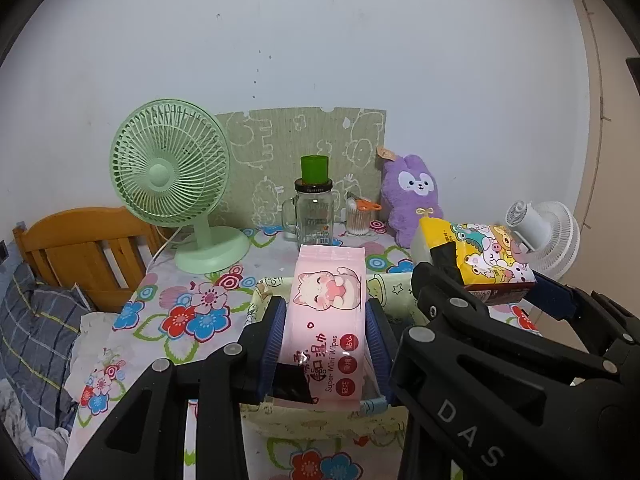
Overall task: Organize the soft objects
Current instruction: 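Lift and carry the wipes pack and snack box over the fabric box with both grippers, then lower the wipes pack and snack box into the box and open both grippers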
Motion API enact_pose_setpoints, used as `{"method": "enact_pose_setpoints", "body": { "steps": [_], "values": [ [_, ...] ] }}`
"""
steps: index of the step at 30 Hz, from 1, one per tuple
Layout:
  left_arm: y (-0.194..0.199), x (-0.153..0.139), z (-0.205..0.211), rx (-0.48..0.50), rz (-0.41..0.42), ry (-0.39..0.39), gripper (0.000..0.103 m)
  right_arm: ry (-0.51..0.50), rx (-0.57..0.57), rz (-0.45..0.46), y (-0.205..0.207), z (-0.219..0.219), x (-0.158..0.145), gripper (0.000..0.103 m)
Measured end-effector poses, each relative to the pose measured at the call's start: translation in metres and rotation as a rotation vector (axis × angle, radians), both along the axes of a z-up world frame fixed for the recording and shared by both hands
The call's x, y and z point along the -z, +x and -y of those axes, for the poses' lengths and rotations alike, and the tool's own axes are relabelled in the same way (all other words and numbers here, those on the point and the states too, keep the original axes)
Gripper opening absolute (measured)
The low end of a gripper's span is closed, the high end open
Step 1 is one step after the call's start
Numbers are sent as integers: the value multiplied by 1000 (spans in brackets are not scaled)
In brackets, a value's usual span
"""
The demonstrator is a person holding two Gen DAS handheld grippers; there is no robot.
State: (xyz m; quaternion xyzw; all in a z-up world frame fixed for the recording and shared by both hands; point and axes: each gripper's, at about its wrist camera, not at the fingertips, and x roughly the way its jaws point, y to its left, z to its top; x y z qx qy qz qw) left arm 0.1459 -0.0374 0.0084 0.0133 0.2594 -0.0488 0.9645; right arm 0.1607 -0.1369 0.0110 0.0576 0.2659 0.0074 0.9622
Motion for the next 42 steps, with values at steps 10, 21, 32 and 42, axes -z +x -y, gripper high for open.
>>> {"method": "enact_pose_setpoints", "body": {
  "steps": [10, 21, 32, 42],
  "values": [
    [25, 16, 0, -16, -24, -17, 42, -1, 11, -24, 23, 3, 14, 77],
    [44, 40, -8, -32, -100, -16, 68, -1, -7, -83, 40, -4, 40, 77],
    [47, 57, -16, -33, -155, -2, 89, 10, -42, -121, 55, -19, 61, 77],
    [54, 68, -30, -48, -196, -73, 93, 5, -51, -105, 61, -30, 66, 98]
  ]
}}
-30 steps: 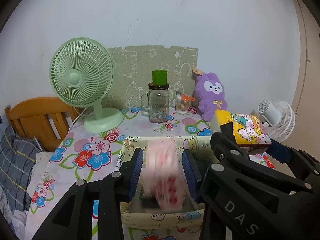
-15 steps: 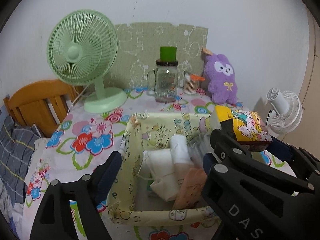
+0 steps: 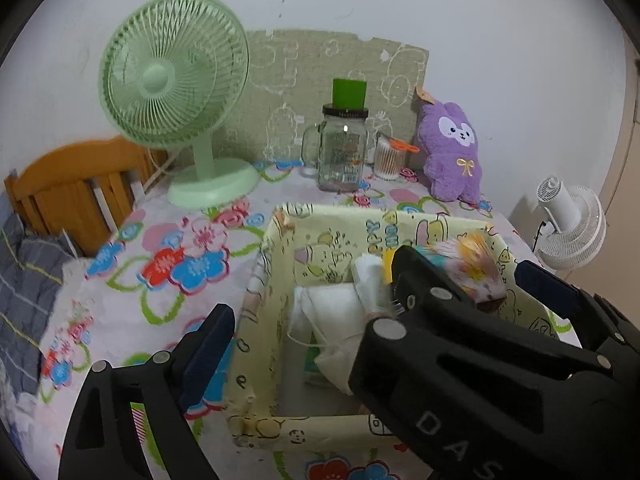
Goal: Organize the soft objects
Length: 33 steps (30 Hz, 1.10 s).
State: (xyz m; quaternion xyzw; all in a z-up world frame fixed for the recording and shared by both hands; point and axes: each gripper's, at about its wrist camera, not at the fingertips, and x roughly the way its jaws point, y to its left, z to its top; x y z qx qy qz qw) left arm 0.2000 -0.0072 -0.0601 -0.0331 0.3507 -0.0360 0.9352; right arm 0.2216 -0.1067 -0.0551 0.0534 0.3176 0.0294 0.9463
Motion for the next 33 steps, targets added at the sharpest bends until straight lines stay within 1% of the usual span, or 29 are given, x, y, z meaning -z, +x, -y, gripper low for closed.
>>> {"method": "enact_pose_setpoints", "body": {
  "steps": [2, 4, 14, 17, 29, 33],
  "values": [
    [2, 5, 0, -4, -19, -17, 93, -7, 6, -20, 2, 0, 3, 98],
    [1, 6, 1, -2, -16, -10, 93, -4, 10, -37, 2, 2, 5, 98],
    [-9, 4, 4, 9, -13, 23, 93, 3, 56, -56, -12, 6, 6, 98],
    [-16, 0, 5, 5, -2, 33, 93, 22, 60, -62, -19, 9, 4, 98],
    [-51, -25, 10, 24, 72, 52, 94, 1, 53, 32, -60, 13, -23, 99],
    [-64, -31, 11, 18, 97, 63, 98, 1, 61, 57, -77, 16, -29, 99]
  ]
}}
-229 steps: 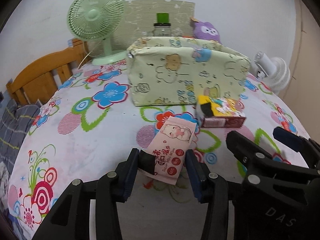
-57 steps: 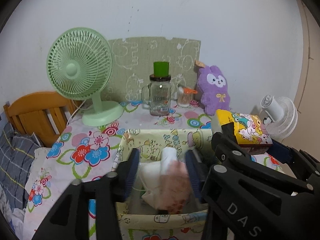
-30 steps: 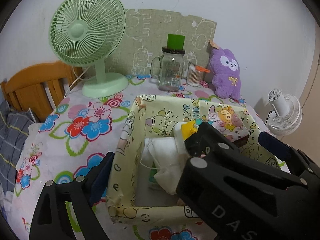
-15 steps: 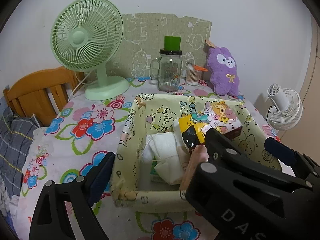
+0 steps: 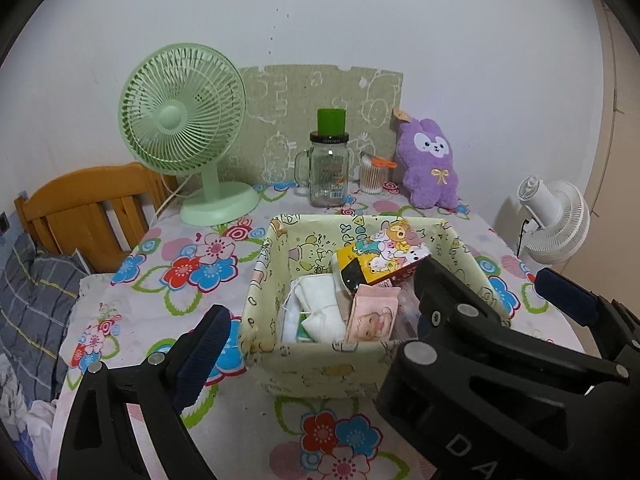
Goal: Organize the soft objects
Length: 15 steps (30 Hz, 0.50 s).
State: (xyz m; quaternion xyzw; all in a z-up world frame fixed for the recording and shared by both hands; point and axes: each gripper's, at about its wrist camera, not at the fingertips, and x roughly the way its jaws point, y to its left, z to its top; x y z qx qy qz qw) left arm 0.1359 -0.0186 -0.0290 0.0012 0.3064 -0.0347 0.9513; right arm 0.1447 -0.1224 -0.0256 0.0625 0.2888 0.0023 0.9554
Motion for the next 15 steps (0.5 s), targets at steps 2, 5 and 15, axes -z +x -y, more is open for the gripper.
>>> {"method": "enact_pose_setpoints", "body": {
  "steps": [2, 5, 15],
  "values": [
    [-7, -3, 1, -8, 18, 13, 99, 6, 1, 9, -7, 2, -1, 99],
    [-17, -6, 3, -10, 29, 24, 100, 16, -2, 23, -18, 4, -4, 99],
    [-57, -23, 0, -22, 91, 24, 103, 26, 35, 64, -65, 23, -20, 99]
  ]
}}
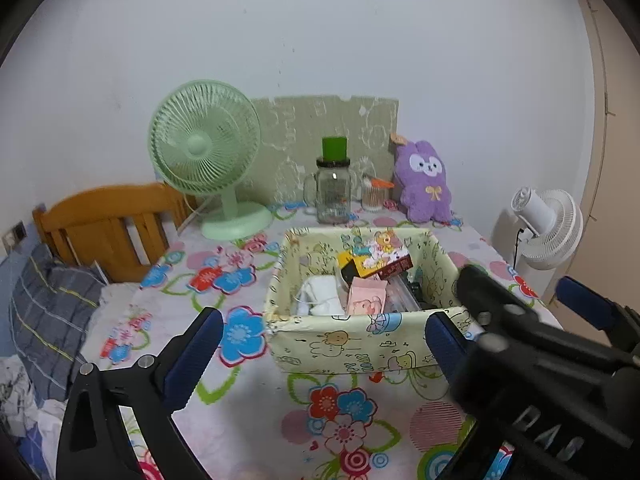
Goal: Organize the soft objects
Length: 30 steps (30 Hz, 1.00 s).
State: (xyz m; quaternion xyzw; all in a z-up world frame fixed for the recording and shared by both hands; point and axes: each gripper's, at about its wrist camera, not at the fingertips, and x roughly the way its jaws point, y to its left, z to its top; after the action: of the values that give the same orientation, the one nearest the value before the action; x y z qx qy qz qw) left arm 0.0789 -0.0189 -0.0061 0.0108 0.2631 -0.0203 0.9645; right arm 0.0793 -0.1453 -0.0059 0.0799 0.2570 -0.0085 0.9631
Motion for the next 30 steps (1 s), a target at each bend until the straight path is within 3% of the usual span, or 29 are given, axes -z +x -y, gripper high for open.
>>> {"method": "enact_pose_setpoints", "body": {
  "steps": [20, 30],
  "values": [
    [-60, -32, -31, -39, 102, -32, 103, -64, 100, 82, -73, 39, -23, 99],
    [-69, -31, -35, -50, 79, -36, 103, -79, 108, 105, -96, 45, -29, 102]
  ]
}}
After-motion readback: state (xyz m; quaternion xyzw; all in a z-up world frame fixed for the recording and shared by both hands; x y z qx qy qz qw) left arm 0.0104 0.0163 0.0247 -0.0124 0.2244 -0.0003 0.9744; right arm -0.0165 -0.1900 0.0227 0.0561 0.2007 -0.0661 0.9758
